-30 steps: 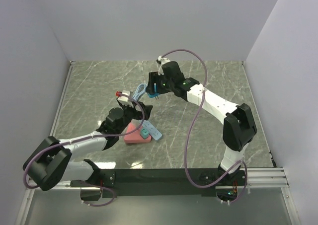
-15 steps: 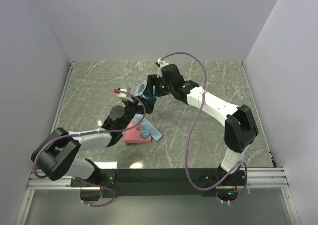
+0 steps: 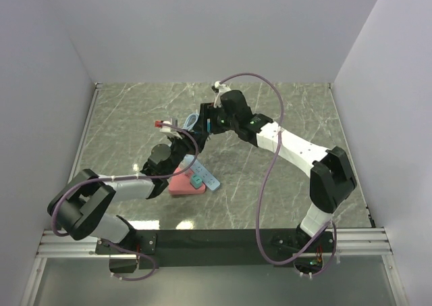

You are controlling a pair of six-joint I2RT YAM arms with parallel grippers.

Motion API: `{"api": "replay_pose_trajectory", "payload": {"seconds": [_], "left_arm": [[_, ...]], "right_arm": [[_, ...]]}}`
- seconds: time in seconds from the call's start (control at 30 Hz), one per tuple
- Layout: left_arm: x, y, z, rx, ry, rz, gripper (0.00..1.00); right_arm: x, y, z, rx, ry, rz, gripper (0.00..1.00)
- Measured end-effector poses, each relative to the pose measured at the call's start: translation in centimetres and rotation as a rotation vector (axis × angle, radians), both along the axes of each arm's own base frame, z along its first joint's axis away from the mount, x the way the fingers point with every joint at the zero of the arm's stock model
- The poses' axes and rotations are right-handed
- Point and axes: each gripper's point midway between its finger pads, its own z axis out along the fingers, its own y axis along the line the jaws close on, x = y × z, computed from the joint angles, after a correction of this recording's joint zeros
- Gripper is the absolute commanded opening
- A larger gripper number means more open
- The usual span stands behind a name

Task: Insert the plug

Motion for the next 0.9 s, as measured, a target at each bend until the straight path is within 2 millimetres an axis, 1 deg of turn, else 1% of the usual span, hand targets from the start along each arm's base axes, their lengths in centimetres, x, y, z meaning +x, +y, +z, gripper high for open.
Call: {"api": "replay_pose_trajectory", "payload": {"seconds": [0.03,0.07,0.13,0.17,0.23,0.27,0.3,0.33,0.43,0.47,0.53,0.63,0.67,0.7,0.73,0.77,0.83,0.9], "left_arm": [[0.0,0.0,0.0,-0.004,0.000,-0.001,0.41],[0.0,-0.1,0.1,-0.010,0.000,-0.003,0.35],[0.0,-0.1,0.2,-0.022,0.006,-0.004,0.29],[0.0,-0.1,0.2,-0.030,0.010,-0.002,0.21],[0.1,0.1,0.1,-0.046,0.023,0.003,0.13],[0.1,0.0,0.1,-0.056,0.028,0.000,0.03],[0.1,0.0,0.1,-0.066,0.032,-0.002,0.00],[0.1,-0.1,0.2,-0.071,0.034,-0.003,0.00],[0.1,-0.1,0.2,-0.079,0.038,-0.014,0.00],[0.1,-0.1,0.2,-0.078,0.038,-0.019,0.00],[0.0,-0.2,0.2,-0.074,0.036,-0.045,0.00],[-0.2,-0.3,0.3,-0.057,0.020,-0.104,0.00],[-0.3,-0.4,0.5,-0.046,0.008,-0.129,0.00],[-0.4,-0.7,0.7,-0.033,-0.007,-0.159,0.00],[-0.7,-1.0,0.9,-0.021,-0.022,-0.191,0.00],[-0.9,-1.1,1.0,-0.005,-0.031,-0.216,0.00],[-1.4,-1.2,0.6,0.038,-0.036,-0.262,0.00],[-1.9,-1.3,0.1,0.080,-0.038,-0.302,0.00]], "right_arm": [[-0.1,0.0,0.1,0.001,0.000,0.002,0.03],[-0.1,0.1,0.1,0.004,-0.002,0.003,0.03],[-0.1,0.1,0.3,0.008,-0.008,0.006,0.03],[0.0,0.2,0.4,0.012,-0.014,0.006,0.03],[0.0,0.1,0.6,0.018,-0.030,0.010,0.04],[0.0,0.0,0.7,0.021,-0.036,0.012,0.06],[0.0,0.0,0.8,0.024,-0.040,0.015,0.10],[0.0,0.0,0.8,0.026,-0.043,0.016,0.20],[0.0,-0.1,0.8,0.025,-0.047,0.017,0.42],[0.1,-0.1,0.8,0.026,-0.047,0.016,0.54],[0.1,-0.3,0.9,0.028,-0.052,0.020,0.64],[0.1,-1.0,1.2,0.031,-0.065,0.031,0.70],[-0.1,-1.2,1.4,0.032,-0.072,0.038,0.76],[-0.2,-1.6,1.8,0.033,-0.085,0.048,0.91],[-0.4,-2.0,2.2,0.028,-0.108,0.059,0.94],[-0.4,-2.6,2.7,0.026,-0.129,0.061,0.94],[-0.2,-4.2,4.5,0.027,-0.199,0.065,0.95],[-0.1,-5.6,6.8,0.049,-0.277,0.075,0.95]]}}
